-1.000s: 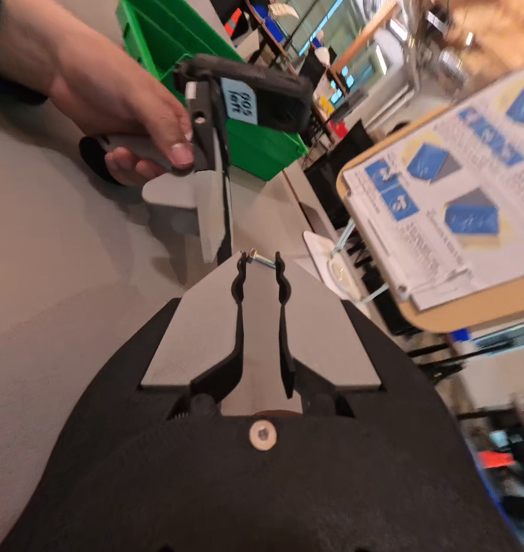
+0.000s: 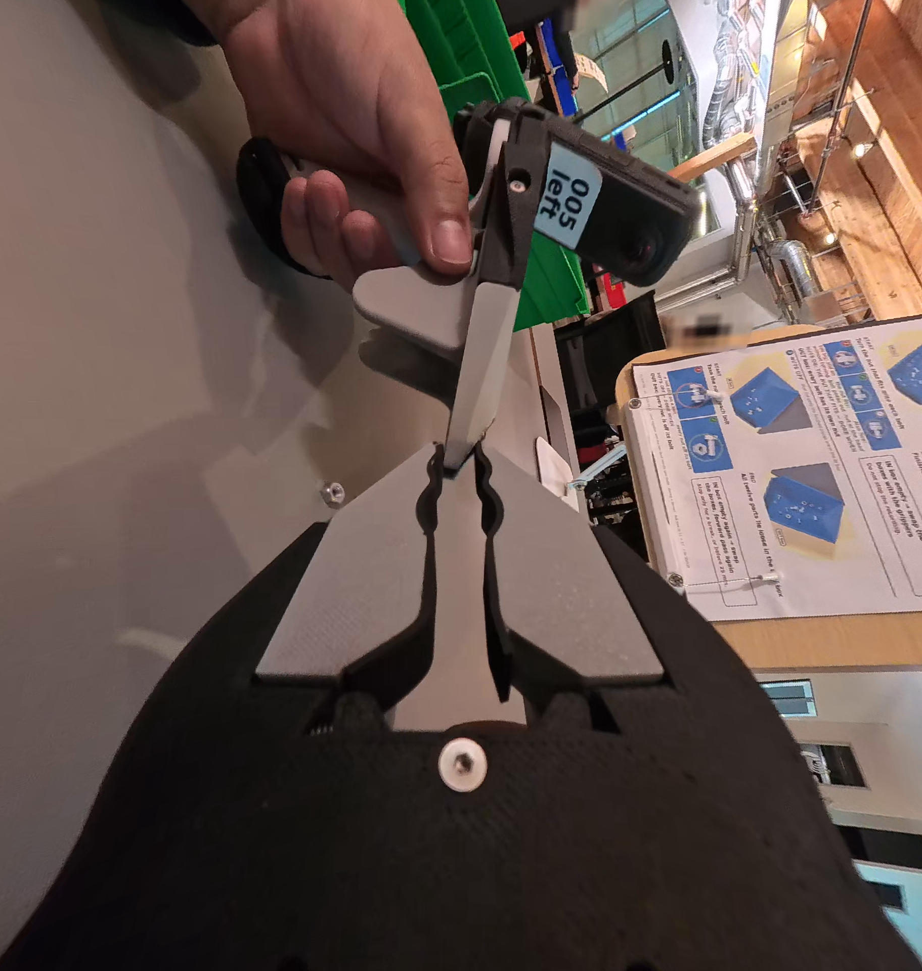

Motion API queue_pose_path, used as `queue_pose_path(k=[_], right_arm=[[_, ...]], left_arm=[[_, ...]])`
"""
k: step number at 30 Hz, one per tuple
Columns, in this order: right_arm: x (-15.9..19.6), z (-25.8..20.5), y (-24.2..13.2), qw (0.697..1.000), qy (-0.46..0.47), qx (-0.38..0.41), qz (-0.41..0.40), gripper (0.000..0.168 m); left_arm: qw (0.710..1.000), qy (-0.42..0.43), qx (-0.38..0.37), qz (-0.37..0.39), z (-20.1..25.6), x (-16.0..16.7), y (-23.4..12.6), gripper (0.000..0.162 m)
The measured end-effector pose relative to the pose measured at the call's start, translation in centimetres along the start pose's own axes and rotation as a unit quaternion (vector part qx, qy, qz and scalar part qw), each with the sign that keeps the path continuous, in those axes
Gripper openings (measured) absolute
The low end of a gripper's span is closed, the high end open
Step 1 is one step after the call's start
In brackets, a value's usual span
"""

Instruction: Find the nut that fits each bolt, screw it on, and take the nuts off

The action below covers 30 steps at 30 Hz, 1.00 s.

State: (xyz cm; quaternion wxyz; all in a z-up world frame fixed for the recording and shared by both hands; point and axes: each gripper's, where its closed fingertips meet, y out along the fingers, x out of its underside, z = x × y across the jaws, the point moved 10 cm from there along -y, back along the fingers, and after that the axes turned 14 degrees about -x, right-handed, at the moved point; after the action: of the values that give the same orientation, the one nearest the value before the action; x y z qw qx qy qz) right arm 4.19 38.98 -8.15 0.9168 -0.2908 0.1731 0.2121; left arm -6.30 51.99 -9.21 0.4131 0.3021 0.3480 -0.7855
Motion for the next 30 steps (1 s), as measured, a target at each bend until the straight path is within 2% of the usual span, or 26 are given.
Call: queue_pose_path(k=[4,8,11,17,19,21,23,26,30], right_arm=[[1.5,0.5,0.3,0.999,0.036,-0.002,-0.019,0.000],[4.0,1.9,-0.2,0.982,0.187,-0.019,-0.003,0.006],[5.2,2.4,-0.1,0.967,0.253,-0.016,-0.003,0.010],[4.9,3.4,-0.6,0.949,0.313,0.009,0.024,0.009],[4.7,3.6,-1.0,0.941,0.338,0.020,0.016,0.013],[4.1,3.3,-1.9,0.929,0.369,0.015,0.007,0.018],[3.7,2.3,-3.4,0.916,0.400,0.000,0.002,0.016],[3.9,0.1,-6.0,0.902,0.424,-0.072,-0.036,0.014],[5.1,-1.5,-8.4,0.904,0.365,-0.140,-0.175,0.014]], left_arm=[[0.997,0.014,-0.077,0.014,-1.3,-0.3,-0.9,0.000],[0.997,-0.008,-0.079,0.022,-1.9,-0.3,-1.5,0.000],[0.996,-0.007,-0.086,0.014,-2.0,-0.2,-1.2,0.000],[0.993,0.026,-0.119,-0.006,-1.8,0.1,-0.9,0.003],[0.991,0.033,-0.131,-0.015,-1.9,0.3,-0.7,0.006],[0.989,0.039,-0.142,-0.021,-1.8,0.4,-0.6,0.011],[0.987,0.048,-0.153,-0.024,-1.7,0.5,-0.6,0.013],[0.984,0.061,-0.162,-0.029,-1.4,0.6,-0.7,0.014],[0.984,0.065,-0.163,-0.039,-1.3,0.8,-0.3,0.014]])
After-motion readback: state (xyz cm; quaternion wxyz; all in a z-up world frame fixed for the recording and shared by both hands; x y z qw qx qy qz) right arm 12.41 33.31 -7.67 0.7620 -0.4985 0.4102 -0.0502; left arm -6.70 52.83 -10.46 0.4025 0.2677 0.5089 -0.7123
